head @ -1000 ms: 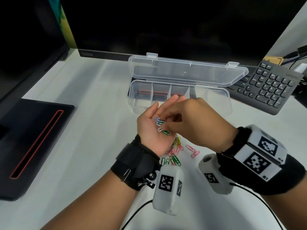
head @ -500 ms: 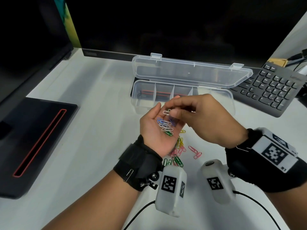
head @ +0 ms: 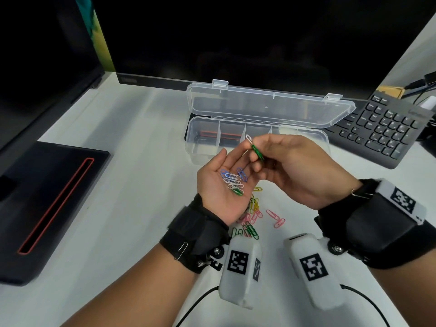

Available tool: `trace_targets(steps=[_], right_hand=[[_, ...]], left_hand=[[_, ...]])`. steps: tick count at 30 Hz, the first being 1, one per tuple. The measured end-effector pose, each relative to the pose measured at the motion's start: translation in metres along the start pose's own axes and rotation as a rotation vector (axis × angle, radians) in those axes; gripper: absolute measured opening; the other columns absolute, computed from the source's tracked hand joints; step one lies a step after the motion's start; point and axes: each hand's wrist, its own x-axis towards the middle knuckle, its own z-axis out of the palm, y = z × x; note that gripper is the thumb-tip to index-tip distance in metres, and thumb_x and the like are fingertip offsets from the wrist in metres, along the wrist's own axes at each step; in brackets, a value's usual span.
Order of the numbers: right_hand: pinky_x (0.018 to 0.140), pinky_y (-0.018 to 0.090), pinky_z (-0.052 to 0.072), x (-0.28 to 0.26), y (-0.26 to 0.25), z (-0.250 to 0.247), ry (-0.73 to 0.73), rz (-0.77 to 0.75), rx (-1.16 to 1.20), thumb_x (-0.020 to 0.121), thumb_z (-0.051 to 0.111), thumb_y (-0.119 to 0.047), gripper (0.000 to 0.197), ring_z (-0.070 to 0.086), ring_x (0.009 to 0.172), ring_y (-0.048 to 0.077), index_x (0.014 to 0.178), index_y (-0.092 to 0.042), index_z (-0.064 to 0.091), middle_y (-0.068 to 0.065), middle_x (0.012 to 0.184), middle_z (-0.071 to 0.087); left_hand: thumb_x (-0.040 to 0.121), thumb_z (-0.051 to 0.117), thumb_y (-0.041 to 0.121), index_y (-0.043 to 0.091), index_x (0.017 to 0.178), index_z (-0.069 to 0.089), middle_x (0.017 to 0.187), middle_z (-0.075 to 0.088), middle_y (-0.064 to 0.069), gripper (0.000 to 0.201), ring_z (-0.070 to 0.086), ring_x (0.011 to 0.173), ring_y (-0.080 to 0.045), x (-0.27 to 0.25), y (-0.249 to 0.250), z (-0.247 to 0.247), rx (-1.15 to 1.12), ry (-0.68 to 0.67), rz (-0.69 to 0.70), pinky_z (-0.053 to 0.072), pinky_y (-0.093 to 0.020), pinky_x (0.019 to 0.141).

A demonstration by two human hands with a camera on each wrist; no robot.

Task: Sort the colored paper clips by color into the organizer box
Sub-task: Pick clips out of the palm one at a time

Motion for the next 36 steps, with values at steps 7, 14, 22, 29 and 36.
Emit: trace_targets(steps=[7, 14, 22, 29, 36], right_hand=[[0.068, 0.04, 0.059, -0.001, 0.005, 0.008, 0.051, -0.109, -0.435, 0.098, 0.052, -0.008, 0.018, 0.064, 0.066, 0.026, 0.1, 0.003, 0.066, 0.032, 0.094, 0.067], [0.071, 0.035, 0.062, -0.001, 0.004, 0.01, 0.045, -0.121, -0.454, 0.095, 0.057, -0.01, 0.016, 0.07, 0.089, 0.036, 0.095, 0.0, 0.069, 0.024, 0.093, 0.072], [0.054, 0.021, 0.054, 0.005, -0.001, 0.006, 0.066, 0.094, 0.282, 0.092, 0.044, 0.002, 0.025, 0.059, 0.059, 0.016, 0.093, -0.001, 0.069, 0.009, 0.071, 0.064], [0.042, 0.023, 0.014, -0.002, -0.012, 0.005, 0.046, 0.072, -0.103, 0.088, 0.045, -0.021, 0.038, 0.016, 0.047, 0.014, 0.054, -0.014, 0.056, 0.002, 0.052, 0.029], [0.062, 0.014, 0.043, -0.008, 0.0, 0.013, 0.037, -0.284, -1.272, 0.078, 0.071, -0.025, 0.007, 0.061, 0.063, 0.003, 0.079, -0.026, 0.077, -0.016, 0.061, 0.067]], left_hand=[[0.099, 0.031, 0.029, 0.001, 0.086, 0.071, 0.057, 0.052, -0.004, 0.05, 0.045, 0.044, -0.015, 0.002, -0.003, -0.002, 0.002, 0.011, -0.028, 0.042, -0.021, 0.047], [0.099, 0.033, 0.029, 0.004, 0.073, 0.072, 0.059, 0.049, 0.0, 0.054, 0.046, 0.046, -0.011, 0.003, -0.001, -0.002, -0.027, 0.038, -0.034, 0.035, -0.019, 0.045], [0.098, 0.037, 0.027, -0.001, 0.08, 0.074, 0.075, 0.069, -0.013, 0.05, 0.062, 0.076, -0.022, 0.003, 0.0, -0.003, -0.031, 0.066, -0.017, 0.046, -0.033, 0.093], [0.099, 0.035, 0.028, -0.002, 0.117, 0.062, 0.105, 0.07, -0.019, 0.044, 0.067, 0.097, -0.028, 0.001, 0.002, -0.004, 0.009, 0.051, -0.033, 0.055, -0.036, 0.083], [0.1, 0.028, 0.031, 0.0, 0.12, 0.06, 0.121, 0.066, -0.018, 0.049, 0.066, 0.105, -0.028, -0.001, 0.004, -0.005, 0.043, 0.026, -0.024, 0.05, -0.037, 0.09]])
